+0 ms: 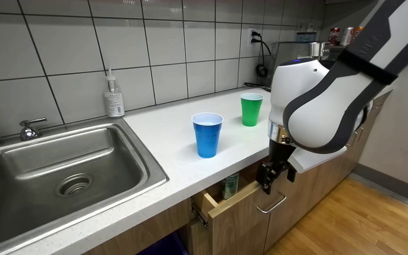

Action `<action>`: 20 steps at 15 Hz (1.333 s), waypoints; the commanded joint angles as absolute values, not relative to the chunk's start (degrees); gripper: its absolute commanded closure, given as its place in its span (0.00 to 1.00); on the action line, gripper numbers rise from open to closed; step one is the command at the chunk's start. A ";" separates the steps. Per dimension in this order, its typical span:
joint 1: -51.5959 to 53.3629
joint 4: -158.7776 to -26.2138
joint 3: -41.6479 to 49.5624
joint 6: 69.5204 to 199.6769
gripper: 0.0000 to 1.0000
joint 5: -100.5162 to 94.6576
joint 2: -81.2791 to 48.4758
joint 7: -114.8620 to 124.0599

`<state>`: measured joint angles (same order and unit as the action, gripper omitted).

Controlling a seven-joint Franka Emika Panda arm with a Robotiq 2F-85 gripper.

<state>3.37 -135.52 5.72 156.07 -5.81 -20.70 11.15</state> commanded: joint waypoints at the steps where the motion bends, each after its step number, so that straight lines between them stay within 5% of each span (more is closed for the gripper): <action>1: 3.07 -132.12 6.43 157.00 0.00 -6.12 -22.23 11.25; 20: 2.86 -134.06 5.88 159.03 0.00 -5.69 -21.57 10.10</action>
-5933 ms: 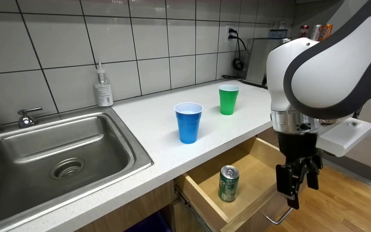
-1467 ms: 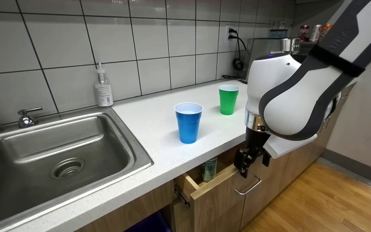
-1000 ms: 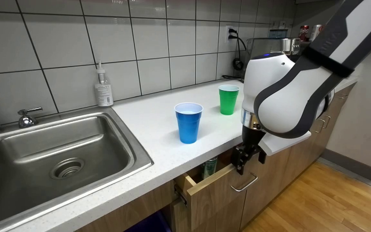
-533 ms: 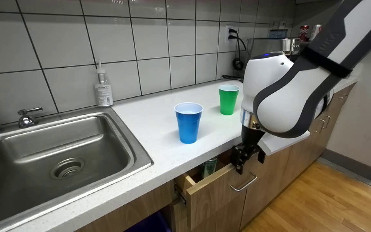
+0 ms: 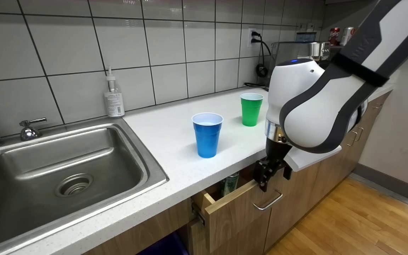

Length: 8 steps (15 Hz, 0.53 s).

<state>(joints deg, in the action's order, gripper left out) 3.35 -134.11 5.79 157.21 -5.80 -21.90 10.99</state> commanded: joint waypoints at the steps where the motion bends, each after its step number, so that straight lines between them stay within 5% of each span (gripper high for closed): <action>1: 2.94 -133.87 6.04 159.14 0.00 -5.88 -21.61 10.17; 8: 2.31 -132.09 5.78 158.66 0.00 -6.02 -22.07 7.70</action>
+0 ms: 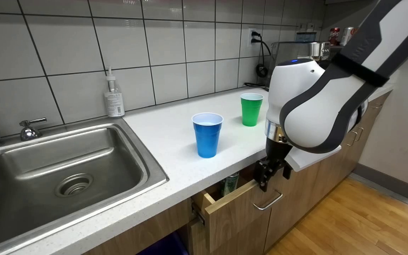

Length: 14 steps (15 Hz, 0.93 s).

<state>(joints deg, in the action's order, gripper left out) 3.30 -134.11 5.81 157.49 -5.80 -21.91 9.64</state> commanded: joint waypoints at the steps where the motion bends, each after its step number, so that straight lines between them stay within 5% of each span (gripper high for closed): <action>1: 2.11 -131.89 5.63 158.54 0.00 -5.97 -22.14 7.01; 14: 1.12 -129.97 5.23 158.89 0.00 -6.02 -22.73 1.38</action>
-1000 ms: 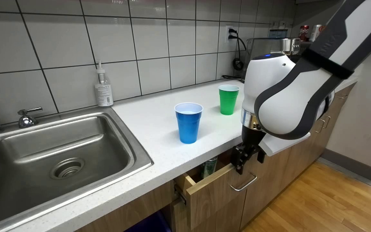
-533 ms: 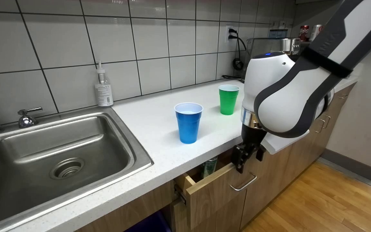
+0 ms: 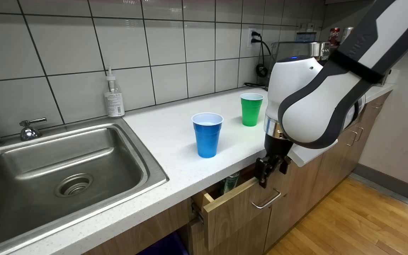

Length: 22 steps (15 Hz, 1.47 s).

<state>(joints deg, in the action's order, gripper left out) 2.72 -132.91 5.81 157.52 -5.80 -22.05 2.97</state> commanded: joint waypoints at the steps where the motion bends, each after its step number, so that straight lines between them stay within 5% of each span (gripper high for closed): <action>1: 1.06 -129.73 5.23 159.02 0.00 -6.02 -22.81 1.29; 22: 0.62 -136.73 2.87 157.94 0.00 -3.69 -14.33 -0.54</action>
<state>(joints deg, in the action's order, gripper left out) 2.06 -132.93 4.15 158.50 -4.59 -19.89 0.67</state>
